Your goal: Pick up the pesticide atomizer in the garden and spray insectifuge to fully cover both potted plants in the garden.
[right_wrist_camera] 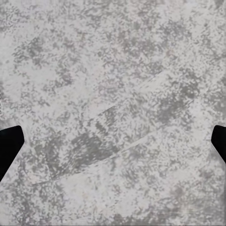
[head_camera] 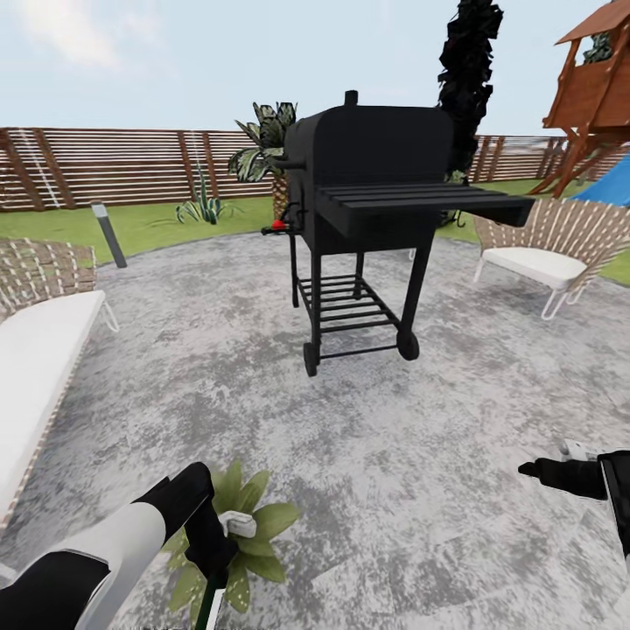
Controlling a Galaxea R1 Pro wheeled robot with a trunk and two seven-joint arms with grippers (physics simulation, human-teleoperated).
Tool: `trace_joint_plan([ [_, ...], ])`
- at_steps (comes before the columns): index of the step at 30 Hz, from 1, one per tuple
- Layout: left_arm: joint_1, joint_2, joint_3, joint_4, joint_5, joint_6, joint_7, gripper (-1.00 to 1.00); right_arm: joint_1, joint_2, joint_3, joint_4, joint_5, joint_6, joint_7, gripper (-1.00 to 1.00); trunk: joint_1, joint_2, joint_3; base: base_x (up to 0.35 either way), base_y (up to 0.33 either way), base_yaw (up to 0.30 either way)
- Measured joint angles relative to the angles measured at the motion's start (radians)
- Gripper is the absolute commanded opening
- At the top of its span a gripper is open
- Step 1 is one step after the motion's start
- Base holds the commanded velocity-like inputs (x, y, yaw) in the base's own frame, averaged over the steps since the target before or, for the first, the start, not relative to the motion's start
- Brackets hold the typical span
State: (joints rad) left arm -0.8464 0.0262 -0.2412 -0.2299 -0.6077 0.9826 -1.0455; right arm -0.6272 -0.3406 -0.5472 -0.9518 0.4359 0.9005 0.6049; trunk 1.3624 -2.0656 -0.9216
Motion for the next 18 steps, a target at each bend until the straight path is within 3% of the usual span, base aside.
trace_joint_plan([
  [13, 0.0, 0.0, -0.001, 0.0, 0.0, 0.0, 0.0, -1.0, 0.0, 0.0, 0.0, 0.001, 0.0, -0.002, 0.0, 1.0, 0.0, 0.0, 0.011, 0.004, -0.013, 0.232],
  [18, 0.0, 0.0, 0.0, 0.0, 0.0, 0.0, 0.0, -1.0, 0.0, 0.0, 0.0, 0.001, 0.0, -0.001, 0.0, 1.0, 0.0, 0.0, 0.016, 0.0, -0.178, 0.187],
])
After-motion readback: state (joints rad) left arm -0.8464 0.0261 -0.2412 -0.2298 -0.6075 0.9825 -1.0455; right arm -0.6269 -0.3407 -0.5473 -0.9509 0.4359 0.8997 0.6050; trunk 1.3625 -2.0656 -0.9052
